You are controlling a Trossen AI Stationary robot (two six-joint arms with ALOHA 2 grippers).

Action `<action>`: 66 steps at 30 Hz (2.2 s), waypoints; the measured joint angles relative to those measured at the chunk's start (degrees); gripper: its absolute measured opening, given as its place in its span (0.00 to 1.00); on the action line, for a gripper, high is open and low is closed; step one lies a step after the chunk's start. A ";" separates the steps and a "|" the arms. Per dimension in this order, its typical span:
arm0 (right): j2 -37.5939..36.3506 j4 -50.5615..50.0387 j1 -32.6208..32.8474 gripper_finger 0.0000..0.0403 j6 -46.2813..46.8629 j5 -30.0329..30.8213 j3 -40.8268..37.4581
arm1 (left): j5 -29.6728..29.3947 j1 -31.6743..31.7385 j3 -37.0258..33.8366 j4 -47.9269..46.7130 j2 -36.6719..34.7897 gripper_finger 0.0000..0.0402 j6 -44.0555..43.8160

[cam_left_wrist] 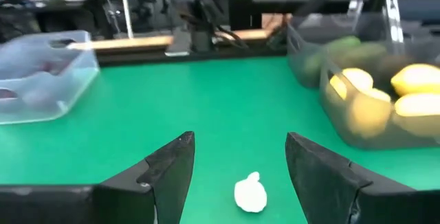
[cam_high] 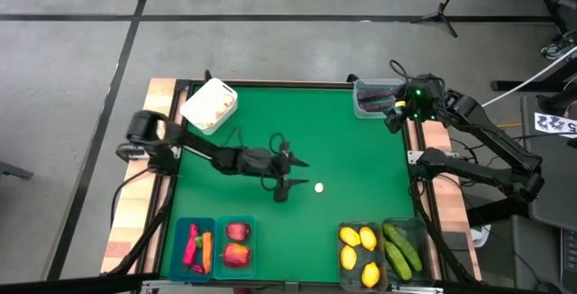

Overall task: Sort produce into baskets
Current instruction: Put the garlic into the white bin

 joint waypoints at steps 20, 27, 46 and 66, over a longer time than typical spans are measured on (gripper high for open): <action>0.00 -0.31 0.01 0.70 0.00 -0.01 0.00 | 4.69 0.92 12.76 -0.72 18.17 0.56 0.64; 0.00 -0.39 0.02 0.70 -0.02 -0.02 0.00 | 4.80 1.22 12.74 -3.00 18.32 0.56 -0.21; -0.02 -0.44 0.02 0.70 -0.02 -0.01 0.00 | 5.58 0.74 16.60 -2.15 24.74 0.56 -2.04; -0.02 -0.96 0.00 0.70 -0.21 0.01 0.00 | 5.08 0.81 21.00 -5.56 29.12 0.42 -7.27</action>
